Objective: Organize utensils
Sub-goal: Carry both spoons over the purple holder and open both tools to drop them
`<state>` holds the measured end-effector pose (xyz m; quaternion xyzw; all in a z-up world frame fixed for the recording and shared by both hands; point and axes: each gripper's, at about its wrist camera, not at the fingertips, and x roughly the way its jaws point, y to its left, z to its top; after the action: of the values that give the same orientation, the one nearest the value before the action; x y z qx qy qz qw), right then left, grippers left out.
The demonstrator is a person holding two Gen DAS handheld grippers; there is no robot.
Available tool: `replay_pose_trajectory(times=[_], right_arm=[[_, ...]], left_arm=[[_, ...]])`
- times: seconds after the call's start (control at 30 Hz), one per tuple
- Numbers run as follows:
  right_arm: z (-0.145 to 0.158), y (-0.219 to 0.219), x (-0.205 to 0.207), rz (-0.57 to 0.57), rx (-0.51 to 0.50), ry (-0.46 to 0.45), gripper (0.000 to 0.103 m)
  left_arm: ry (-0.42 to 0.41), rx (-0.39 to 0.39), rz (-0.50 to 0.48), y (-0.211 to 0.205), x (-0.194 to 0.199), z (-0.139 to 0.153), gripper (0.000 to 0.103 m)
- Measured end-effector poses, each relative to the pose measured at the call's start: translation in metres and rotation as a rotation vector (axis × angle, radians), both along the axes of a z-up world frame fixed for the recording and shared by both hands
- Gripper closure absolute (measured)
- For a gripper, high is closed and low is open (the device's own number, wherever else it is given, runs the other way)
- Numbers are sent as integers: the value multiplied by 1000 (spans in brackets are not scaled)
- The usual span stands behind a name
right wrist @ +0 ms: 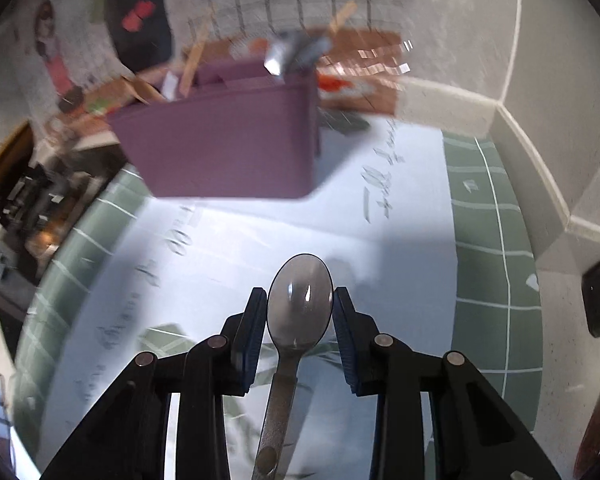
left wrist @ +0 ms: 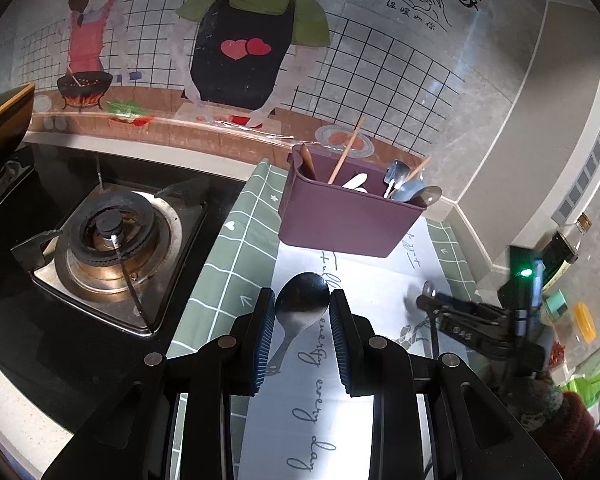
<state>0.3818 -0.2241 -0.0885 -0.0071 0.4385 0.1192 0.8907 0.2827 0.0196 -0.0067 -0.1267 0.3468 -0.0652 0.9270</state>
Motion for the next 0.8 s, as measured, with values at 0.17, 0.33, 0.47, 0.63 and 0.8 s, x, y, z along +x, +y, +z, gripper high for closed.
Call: replay_pose_trajectory(times=[0.17,0.33,0.47,0.63,0.8], right_arm=[[48,5,-19,18,74,-132,72],[154,15,-17,69,113,-374,72],[236,26,9,109,91,-543,72],[243,33,60,94,22,-618,72],[192,37,100,104,15,-549,72]], left_arm=[[-37,-40,-20,-2,12,16,74],[-216,-84,-92,-5,43,104,74],[-320,-139,-139,-8,85,160,74],[-239,-170,-119,-11,154,135,74],[-102,-189,-88,-11,199,79,74]])
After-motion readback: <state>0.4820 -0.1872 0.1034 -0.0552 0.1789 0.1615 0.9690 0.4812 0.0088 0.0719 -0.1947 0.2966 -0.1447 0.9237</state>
